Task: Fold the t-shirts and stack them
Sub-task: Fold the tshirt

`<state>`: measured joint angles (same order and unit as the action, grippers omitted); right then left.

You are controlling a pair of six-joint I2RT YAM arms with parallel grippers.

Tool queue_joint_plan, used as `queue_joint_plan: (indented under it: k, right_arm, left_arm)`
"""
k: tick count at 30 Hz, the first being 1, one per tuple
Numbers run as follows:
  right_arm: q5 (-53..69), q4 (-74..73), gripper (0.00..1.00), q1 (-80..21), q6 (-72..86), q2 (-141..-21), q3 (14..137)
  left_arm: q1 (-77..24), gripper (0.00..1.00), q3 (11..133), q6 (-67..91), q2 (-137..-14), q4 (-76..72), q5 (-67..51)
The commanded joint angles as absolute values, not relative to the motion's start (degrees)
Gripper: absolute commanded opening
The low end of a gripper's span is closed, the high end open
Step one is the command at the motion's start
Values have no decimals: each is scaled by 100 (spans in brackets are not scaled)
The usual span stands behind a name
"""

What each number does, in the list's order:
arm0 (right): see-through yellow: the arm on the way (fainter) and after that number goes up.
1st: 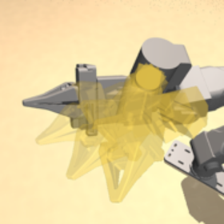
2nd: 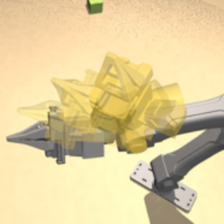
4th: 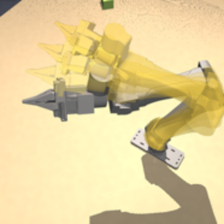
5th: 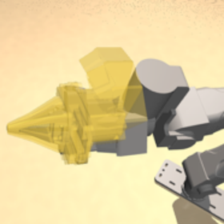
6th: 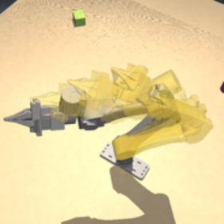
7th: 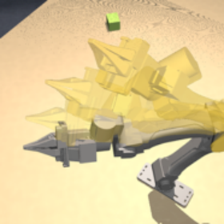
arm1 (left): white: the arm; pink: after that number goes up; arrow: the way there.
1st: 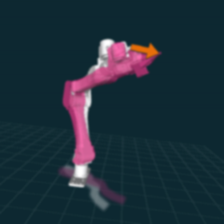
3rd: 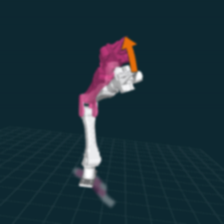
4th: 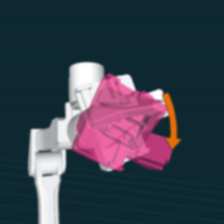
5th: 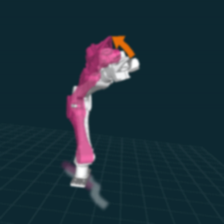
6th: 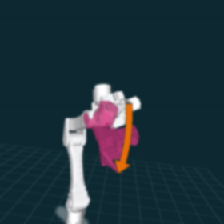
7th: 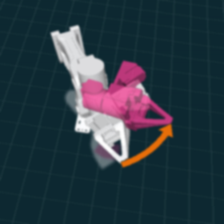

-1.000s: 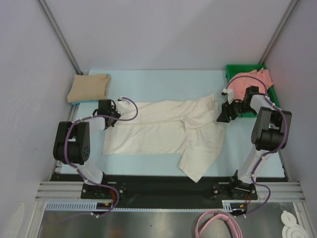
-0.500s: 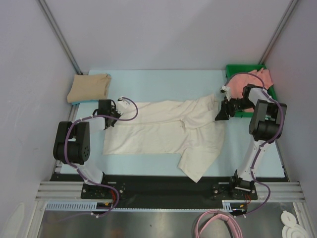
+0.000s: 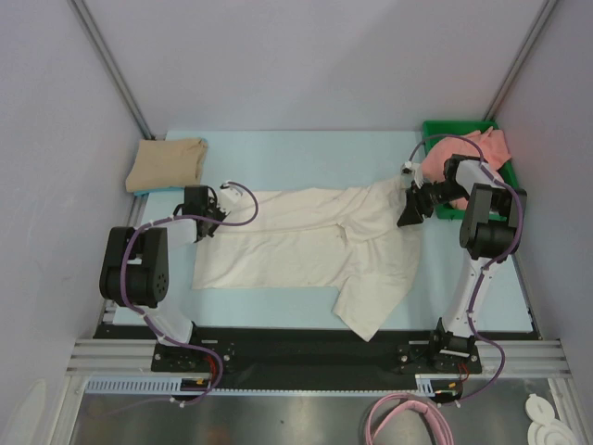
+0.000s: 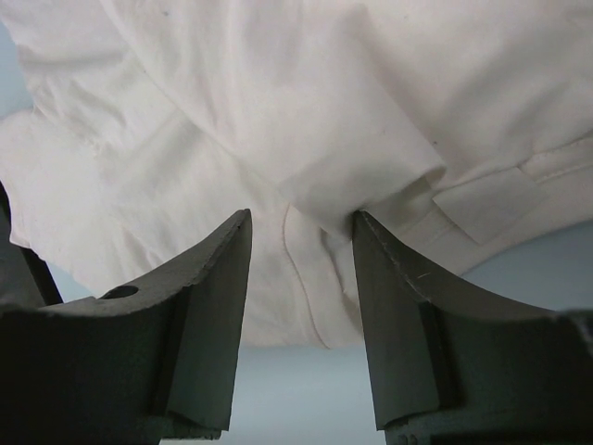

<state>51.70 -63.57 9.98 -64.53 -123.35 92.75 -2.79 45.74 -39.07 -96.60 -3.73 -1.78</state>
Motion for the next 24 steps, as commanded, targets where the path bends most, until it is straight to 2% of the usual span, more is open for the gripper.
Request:
queue_joint_plan:
  k: [1,4,7,8,11,15,24]
  right_arm:
    - [5115,-6530,52,932,-6390,-12401,9580]
    - [5080,-6530,47,914,-6372,-12401,9589]
    - [5080,-6539,32,914,-6337,-12384,9571]
    - [5080,-6539,23,914,-6328,-12384,9563]
    - [5045,-6539,7,905,-6249,-12340,9519]
    - [4992,-6828,2,905,-6354,-12112,9352]
    - [5036,-7295,3,844,-6644,-10996,8333]
  left_arm:
    - [-299,1,4614,-3937,-9782,-176,-211]
    - [-299,1,4606,-3946,-9782,-185,-211]
    - [-299,1,4605,-3938,-9773,-193,-211]
    - [-299,2,4605,-3946,-9773,-193,-220]
    - [-299,2,4597,-3946,-9782,-202,-220]
    - [-299,2,4597,-3955,-9765,-202,-228]
    - [-299,3,4509,-3990,-9721,-264,-246]
